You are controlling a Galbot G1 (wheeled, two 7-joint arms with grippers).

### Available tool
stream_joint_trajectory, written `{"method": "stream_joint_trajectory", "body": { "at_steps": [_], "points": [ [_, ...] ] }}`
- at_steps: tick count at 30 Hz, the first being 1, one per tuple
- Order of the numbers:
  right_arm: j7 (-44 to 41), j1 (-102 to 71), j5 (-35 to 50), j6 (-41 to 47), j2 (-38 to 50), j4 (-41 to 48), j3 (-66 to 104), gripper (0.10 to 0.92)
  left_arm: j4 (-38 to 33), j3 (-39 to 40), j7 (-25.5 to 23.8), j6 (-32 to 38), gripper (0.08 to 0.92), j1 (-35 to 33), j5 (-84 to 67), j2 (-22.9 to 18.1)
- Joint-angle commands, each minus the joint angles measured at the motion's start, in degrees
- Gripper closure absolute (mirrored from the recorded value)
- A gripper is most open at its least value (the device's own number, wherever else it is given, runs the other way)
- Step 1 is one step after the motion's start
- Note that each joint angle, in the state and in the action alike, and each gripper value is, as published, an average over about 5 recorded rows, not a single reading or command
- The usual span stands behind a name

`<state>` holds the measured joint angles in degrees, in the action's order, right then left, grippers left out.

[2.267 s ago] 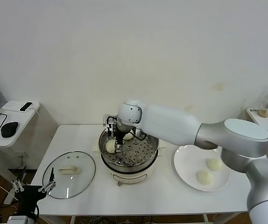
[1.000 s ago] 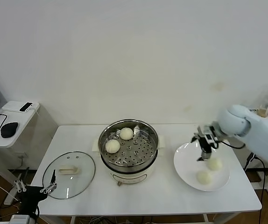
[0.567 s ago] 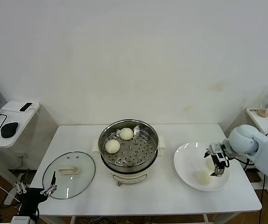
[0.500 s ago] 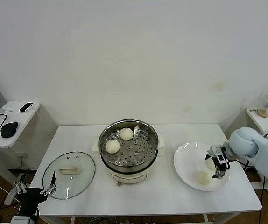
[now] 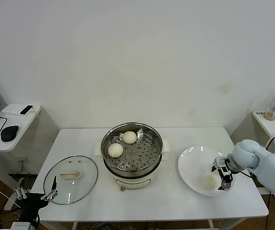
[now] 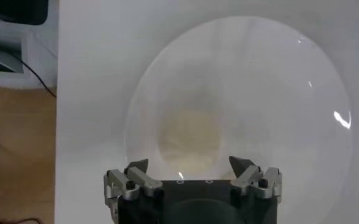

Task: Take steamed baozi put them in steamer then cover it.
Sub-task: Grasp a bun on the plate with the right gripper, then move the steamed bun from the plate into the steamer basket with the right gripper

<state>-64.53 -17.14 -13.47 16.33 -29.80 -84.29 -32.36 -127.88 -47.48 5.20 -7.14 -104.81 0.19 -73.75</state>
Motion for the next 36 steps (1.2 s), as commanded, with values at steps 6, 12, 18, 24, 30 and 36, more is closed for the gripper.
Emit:
{"method": "stream_joint_trajectory", "body": {
  "at_steps": [6,12,18,24,30,36],
  "points": [
    [0.6,-2.3,-1.0,0.3,-3.0,1.9,1.0,0.206,0.1,-0.2,0.0,0.0,0.177,0.0,0.0,-0.2],
    [0.6,-1.4,-0.5,1.0,-2.8,1.9,0.5,0.291,-0.1,0.0,0.0,0.0,0.177,-0.1,0.2,-0.4],
    [-0.6,0.8,-0.1,0.7,-2.4,1.9,0.0,0.406,-0.5,0.0,0.0,0.0,0.177,-0.1,0.2,-0.2],
    [-3.3,5.8,2.0,0.4,-1.6,0.9,1.7,0.426,-0.7,0.0,0.0,-0.1,0.177,0.0,0.2,-0.1],
    [-4.8,15.3,5.0,0.2,-1.5,0.4,-0.2,0.421,-0.8,-0.1,0.0,0.0,0.177,0.0,0.1,0.1],
    [-5.8,31.0,8.3,0.2,-5.5,2.1,-7.5,0.415,-1.2,-0.5,0.0,0.0,0.177,-0.2,-0.2,0.2]
  ]
}}
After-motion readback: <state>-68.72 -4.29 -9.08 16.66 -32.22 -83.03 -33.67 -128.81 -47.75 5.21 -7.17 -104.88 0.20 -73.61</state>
